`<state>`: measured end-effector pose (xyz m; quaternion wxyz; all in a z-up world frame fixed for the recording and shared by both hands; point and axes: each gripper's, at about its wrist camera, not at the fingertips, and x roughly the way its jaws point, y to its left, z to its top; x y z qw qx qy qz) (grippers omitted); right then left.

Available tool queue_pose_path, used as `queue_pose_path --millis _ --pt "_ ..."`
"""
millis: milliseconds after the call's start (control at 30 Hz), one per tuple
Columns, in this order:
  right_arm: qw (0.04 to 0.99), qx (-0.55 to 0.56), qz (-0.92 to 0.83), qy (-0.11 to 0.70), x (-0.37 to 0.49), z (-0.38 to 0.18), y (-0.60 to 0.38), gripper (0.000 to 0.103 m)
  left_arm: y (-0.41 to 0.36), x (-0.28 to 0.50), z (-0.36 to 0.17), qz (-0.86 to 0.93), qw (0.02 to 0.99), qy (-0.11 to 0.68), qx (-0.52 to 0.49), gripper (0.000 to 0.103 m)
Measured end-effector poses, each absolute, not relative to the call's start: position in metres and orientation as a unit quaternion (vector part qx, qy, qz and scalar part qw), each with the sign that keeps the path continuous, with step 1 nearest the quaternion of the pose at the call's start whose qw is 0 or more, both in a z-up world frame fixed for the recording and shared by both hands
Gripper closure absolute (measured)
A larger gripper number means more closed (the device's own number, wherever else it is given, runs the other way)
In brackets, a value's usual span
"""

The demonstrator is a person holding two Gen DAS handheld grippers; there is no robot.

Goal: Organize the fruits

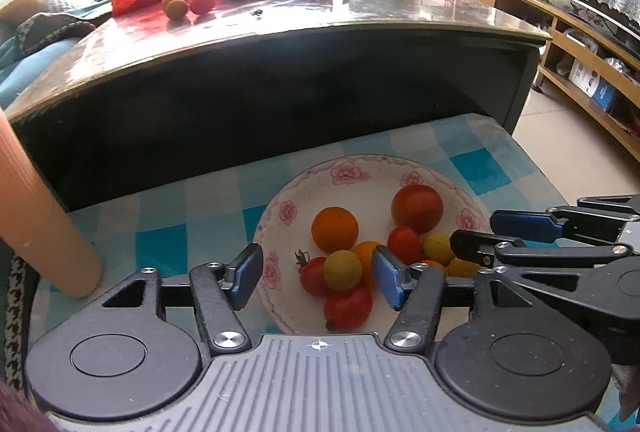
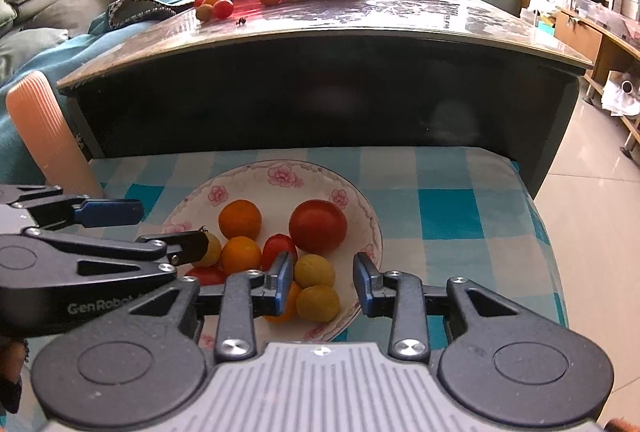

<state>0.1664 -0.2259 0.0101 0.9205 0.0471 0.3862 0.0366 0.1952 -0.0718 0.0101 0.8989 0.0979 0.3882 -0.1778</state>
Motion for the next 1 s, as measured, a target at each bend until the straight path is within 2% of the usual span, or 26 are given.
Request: queue_pose_path --millis 100,333,400,933,967,1000 --pt "0.92 0.05 0.035 0.388 0.164 0.012 -0.227 0.054 -0.07 0.192 0.011 -0.174 0.9 0.389 0.096 0.027" --pt "0.919 0.056 0.027 0.39 0.15 0.017 -0.229 0.054 -0.064 0.179 0.017 -0.166 0.904 0.383 0.092 0.024" --pt "0.919 0.062 0.026 0.389 0.144 0.02 -0.23 0.054 -0.062 0.173 0.021 -0.165 0.906 0.379 0.09 0.019" --pt "0.924 0.093 0.033 0.37 0.081 0.046 -0.223 0.053 -0.029 0.121 0.036 -0.155 0.918 0.363 0.041 0.014" --pt "0.924 0.093 0.036 0.369 0.077 0.047 -0.221 0.053 -0.026 0.117 0.037 -0.153 0.919 0.362 0.039 0.013" --pt "0.924 0.092 0.039 0.368 0.073 0.048 -0.218 0.053 -0.025 0.114 0.038 -0.151 0.919 0.361 0.038 0.007"
